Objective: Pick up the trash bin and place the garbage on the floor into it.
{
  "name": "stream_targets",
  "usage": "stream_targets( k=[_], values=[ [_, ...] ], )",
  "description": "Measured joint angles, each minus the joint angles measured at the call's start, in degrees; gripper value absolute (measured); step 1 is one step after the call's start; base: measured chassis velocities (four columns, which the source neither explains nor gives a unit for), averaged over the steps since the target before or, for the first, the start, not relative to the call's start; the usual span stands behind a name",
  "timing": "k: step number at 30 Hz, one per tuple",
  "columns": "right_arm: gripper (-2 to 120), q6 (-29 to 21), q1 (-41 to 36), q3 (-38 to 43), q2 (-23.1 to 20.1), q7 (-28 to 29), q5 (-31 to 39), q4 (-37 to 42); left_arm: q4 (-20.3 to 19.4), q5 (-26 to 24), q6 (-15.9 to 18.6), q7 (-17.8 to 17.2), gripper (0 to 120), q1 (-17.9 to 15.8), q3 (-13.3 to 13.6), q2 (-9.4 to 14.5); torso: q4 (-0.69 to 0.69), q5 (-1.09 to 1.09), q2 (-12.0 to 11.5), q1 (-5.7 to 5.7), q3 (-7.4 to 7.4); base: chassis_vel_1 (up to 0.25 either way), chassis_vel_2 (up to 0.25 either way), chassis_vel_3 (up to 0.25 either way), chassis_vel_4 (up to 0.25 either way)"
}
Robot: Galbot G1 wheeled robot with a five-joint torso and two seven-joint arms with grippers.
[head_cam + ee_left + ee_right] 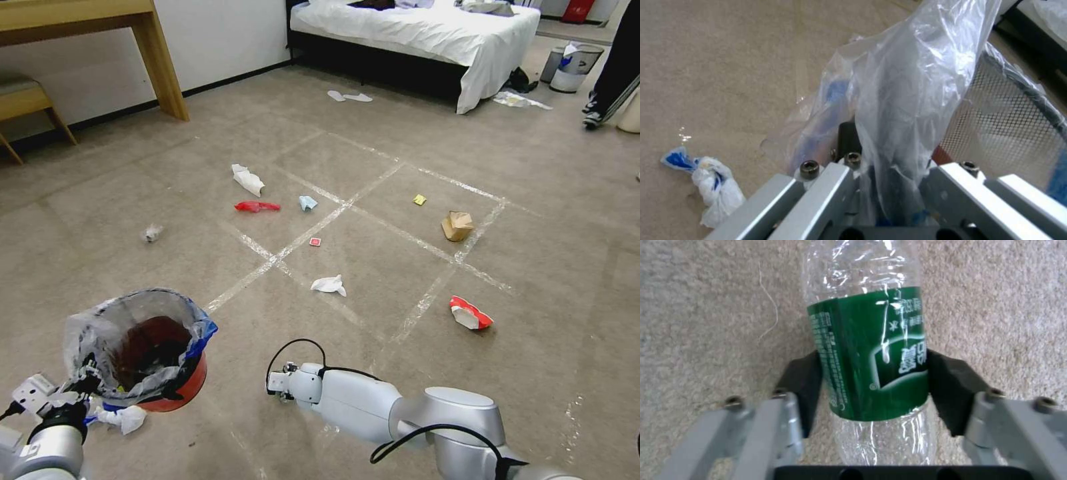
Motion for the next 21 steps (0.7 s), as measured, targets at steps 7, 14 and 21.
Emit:
stream_targets(
  k=[7, 14, 21],
  values=[
    [32, -0.3, -0.8, 1.3, -2.6, 1.7, 0.4, 2.7, 0.4, 0.7, -0.1, 0.1, 4, -0.3, 0.7, -0.1, 0.00, 0.00, 0.0, 0.00, 0.00, 0.000, 0.000, 0.000, 0.000],
    [19, -2.3, 1.0, 5.9, -7.4, 6.3, 4.4, 12.0, 0.1, 0.6, 0.0, -0.3, 4, -0.2, 0.9, 0.7, -0.01, 0.00, 0.0, 0.00, 0.01, 0.000, 0.000, 0.000, 0.000],
    [17, -2.1, 6.8, 14.6, -11.6, 9.3, 9.9, 25.6, 0.1, 0.0, 0.5, -1.1, 4, -0.6, 1.3, 1.6, -0.01, -0.01, 0.0, 0.01, 0.01, 0.000, 0.000, 0.000, 0.000]
  ],
)
